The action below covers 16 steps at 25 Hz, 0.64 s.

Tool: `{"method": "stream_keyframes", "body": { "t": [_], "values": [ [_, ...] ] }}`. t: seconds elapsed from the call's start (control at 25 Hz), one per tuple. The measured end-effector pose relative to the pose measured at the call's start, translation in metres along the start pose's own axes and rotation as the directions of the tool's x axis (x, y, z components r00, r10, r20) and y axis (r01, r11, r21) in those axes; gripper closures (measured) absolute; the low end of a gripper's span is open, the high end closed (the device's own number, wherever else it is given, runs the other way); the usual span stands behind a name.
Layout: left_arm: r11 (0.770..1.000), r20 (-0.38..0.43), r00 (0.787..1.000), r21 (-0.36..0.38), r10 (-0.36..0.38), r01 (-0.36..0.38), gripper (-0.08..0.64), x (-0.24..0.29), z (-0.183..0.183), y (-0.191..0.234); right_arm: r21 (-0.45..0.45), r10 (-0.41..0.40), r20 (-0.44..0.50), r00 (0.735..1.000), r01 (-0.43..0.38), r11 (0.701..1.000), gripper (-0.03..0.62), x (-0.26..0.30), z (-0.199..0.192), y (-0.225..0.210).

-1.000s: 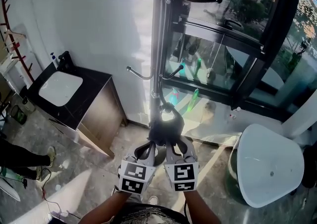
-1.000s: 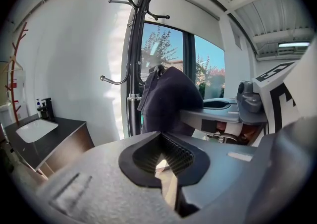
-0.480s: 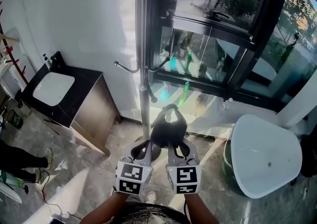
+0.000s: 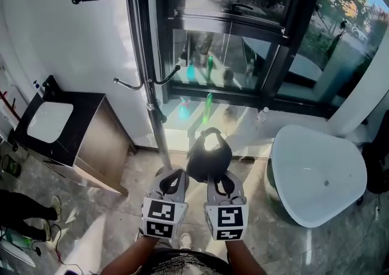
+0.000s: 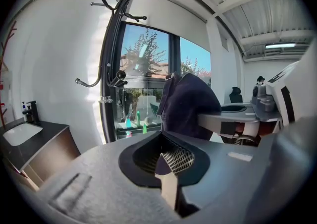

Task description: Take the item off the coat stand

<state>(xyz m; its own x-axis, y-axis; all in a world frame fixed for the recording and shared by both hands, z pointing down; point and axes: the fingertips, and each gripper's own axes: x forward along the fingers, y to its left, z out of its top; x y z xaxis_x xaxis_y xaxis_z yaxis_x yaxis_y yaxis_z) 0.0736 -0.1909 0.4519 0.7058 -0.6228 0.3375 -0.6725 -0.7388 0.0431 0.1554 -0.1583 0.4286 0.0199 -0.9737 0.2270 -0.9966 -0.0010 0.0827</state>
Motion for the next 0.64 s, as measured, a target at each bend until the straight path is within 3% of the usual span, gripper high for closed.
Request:
{"method": "stream_keyframes", "body": {
  "t": [0.64],
  "values": [
    [1.0,-0.008,1.0,0.009,-0.02,0.02,0.557,0.0082,0.0077,-0.0058,0.009,-0.012,-0.015,1.0,0.012,1.0,0.566,-0.0021,-0.0014,-0.0043]
  ]
}}
